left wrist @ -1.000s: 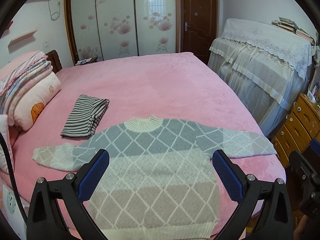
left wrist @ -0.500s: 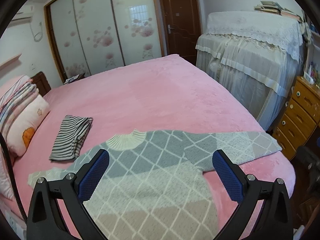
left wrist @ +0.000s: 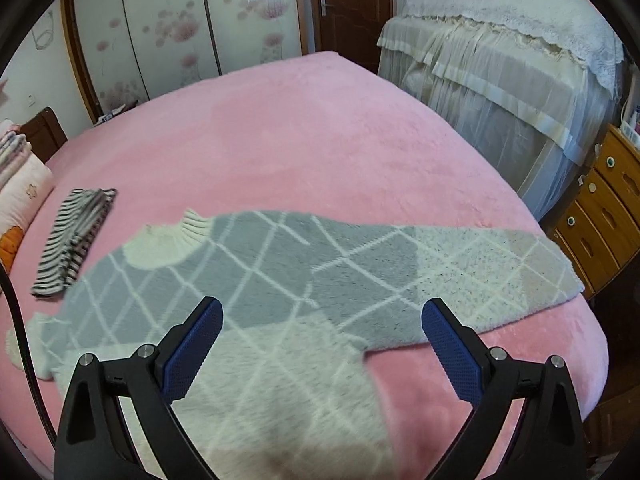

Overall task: Fold small clothes
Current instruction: 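Move the right tool to the sweater's sleeve cuff and grasp it, then lift the cuff with the right tool and carry it across the sweater body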

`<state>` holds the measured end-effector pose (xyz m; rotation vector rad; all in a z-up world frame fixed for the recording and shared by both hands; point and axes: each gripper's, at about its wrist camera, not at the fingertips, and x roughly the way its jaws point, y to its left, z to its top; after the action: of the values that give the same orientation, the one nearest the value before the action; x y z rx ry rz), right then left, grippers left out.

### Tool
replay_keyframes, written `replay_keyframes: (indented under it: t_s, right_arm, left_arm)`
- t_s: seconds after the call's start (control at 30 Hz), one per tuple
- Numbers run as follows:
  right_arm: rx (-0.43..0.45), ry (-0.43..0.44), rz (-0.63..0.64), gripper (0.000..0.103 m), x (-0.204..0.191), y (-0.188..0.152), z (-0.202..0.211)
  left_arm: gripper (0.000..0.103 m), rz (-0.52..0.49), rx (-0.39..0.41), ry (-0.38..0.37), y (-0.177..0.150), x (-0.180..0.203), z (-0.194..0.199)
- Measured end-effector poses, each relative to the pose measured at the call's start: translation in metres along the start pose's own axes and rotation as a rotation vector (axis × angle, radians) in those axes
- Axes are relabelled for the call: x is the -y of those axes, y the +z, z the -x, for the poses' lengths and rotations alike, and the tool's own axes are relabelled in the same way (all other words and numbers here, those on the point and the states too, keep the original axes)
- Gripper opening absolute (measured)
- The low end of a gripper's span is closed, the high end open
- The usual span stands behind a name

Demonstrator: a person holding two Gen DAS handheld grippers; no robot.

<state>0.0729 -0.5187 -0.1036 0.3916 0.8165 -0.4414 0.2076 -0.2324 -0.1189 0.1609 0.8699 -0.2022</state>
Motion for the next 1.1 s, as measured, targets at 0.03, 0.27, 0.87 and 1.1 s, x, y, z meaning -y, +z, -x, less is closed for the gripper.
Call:
replay_keyframes:
  t_s: [0.03,0.27,0.87,1.1]
  right_arm:
    - [-0.018,0.001,-0.015,0.092,0.005,-0.002,-0.01]
    - [-0.156,0.03,-0.148,0.072,0.045,-0.015,-0.091]
    - [-0.173,0.097,-0.352,0.031,0.076,0.004,-0.172]
    - [-0.053,0.122,-0.28,0.01,0.057,0.01,-0.128]
  left_arm:
    - [0.1,-0.006,-0.004,0.006,0.0,0.004,-0.006]
    - [0.1,-0.083,0.002,0.005,-0.003,0.046,-0.04]
    - [0.1,-0.046,-0.023,-0.035,-0.002,0.07,-0.059]
    - [0.1,-0.006,-0.004,-0.006,-0.002,0.055,-0.046]
